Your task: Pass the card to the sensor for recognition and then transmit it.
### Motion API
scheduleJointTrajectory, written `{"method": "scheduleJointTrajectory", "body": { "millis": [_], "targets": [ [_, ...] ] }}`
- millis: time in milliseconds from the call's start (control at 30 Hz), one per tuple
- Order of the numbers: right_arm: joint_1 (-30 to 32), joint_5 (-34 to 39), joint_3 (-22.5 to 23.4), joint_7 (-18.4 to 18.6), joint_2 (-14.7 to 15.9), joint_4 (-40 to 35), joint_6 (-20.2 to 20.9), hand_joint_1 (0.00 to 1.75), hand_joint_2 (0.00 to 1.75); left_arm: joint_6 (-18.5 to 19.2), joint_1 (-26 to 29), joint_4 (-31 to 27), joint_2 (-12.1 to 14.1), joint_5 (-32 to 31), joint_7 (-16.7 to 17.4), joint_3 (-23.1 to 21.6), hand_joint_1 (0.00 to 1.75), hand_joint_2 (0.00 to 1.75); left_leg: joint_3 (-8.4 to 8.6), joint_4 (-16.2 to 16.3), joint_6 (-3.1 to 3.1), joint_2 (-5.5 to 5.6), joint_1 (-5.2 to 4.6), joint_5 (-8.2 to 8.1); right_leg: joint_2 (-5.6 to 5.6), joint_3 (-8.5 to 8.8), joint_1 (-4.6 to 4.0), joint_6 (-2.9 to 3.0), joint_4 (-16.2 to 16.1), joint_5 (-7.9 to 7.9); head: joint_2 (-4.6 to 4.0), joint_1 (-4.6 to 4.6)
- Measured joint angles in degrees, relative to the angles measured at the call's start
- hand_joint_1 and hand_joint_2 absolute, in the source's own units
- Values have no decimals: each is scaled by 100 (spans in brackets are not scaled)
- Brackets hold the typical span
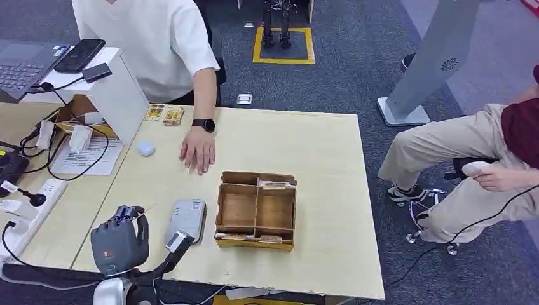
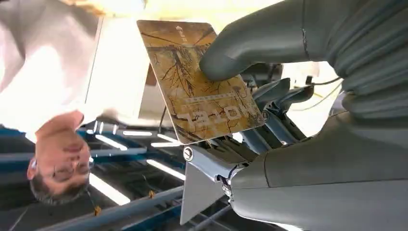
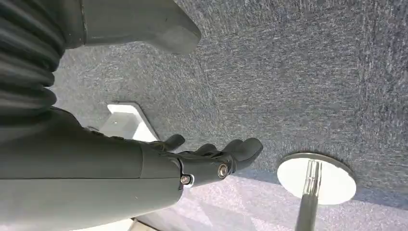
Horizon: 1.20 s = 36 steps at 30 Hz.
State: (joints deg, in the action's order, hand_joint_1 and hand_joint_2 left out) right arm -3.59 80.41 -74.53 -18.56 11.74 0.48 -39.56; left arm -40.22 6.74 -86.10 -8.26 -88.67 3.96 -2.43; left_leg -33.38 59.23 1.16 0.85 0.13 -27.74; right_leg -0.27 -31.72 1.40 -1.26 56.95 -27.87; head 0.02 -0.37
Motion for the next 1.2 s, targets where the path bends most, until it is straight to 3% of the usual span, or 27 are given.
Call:
{"method": "scheduleJointTrajectory", "body": {
  "millis": [400, 1200],
  "targets": [
    [-2, -33, 9, 0, -9, 0, 0, 0, 175, 0, -41, 936, 149, -2, 564, -343, 175, 175, 0, 0, 0, 0, 0, 0, 0, 0, 0, 0, 0, 0, -2, 0],
    [-5, -68, 11, 0, -24, 0, 0, 0, 175, -17, -258, 1873, 256, -9, 782, -949, 175, 175, 18, 0, 0, 2, 0, 0, -4, 21, 0, 0, 0, 0, -2, 0]
  ]
}}
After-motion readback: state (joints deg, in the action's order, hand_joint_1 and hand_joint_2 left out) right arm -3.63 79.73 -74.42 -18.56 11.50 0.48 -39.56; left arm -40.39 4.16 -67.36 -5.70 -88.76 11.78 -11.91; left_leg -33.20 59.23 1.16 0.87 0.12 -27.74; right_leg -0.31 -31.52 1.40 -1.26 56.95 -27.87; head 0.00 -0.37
